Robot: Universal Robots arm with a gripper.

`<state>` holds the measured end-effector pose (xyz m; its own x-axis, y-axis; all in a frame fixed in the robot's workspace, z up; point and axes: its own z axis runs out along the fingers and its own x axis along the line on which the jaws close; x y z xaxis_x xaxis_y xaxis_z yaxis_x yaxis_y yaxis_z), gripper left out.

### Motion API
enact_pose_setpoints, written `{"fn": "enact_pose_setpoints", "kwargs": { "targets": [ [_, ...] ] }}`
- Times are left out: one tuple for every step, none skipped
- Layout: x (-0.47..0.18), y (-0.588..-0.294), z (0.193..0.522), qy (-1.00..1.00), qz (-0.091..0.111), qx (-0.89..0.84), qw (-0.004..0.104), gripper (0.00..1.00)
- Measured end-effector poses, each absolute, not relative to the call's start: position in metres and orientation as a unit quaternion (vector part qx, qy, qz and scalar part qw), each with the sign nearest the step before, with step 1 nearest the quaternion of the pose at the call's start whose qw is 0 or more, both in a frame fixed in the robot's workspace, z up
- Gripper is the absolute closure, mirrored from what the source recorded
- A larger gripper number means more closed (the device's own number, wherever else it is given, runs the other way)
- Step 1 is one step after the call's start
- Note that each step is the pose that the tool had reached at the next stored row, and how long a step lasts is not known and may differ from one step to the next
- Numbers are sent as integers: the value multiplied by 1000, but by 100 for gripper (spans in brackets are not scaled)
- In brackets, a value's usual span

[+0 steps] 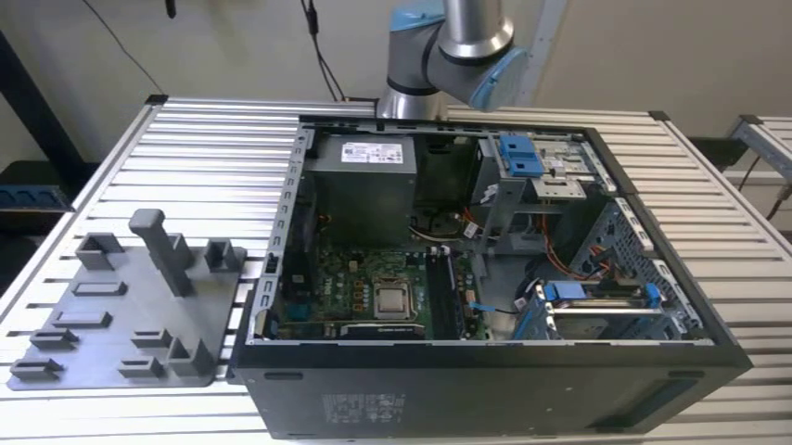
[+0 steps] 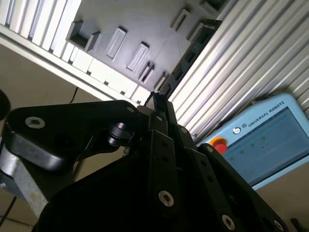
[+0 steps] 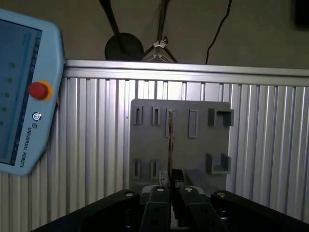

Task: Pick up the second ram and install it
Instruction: 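Pick up the second ram and move it above second insertion slot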

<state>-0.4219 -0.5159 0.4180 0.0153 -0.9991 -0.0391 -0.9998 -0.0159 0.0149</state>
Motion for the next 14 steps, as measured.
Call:
{"fn": "enact_pose_setpoints", "kwargs": {
  "targets": [
    [-422, -516, 420, 701, 19, -712, 8, 86],
    [-422, -516, 421, 701, 19, -712, 8, 86],
    [-422, -516, 423, 701, 19, -712, 8, 86],
    [-422, -516, 425, 701, 19, -712, 8, 86],
    [-422, -516, 426, 701, 19, -712, 8, 86],
    [-422, -516, 427, 701, 19, -712, 8, 86],
    [-422, -516, 428, 701, 19, -712, 8, 86],
    [-422, -516, 428, 701, 19, -712, 8, 86],
    [-422, -516, 428, 701, 19, -712, 9, 86],
    [-422, -516, 428, 701, 19, -712, 9, 86],
    [-422, -516, 428, 701, 19, -712, 8, 86],
    [-422, -516, 428, 701, 19, -712, 8, 86],
    [-422, -516, 428, 701, 19, -712, 8, 86],
    [-422, -516, 428, 701, 19, -712, 8, 86]
  ]
}}
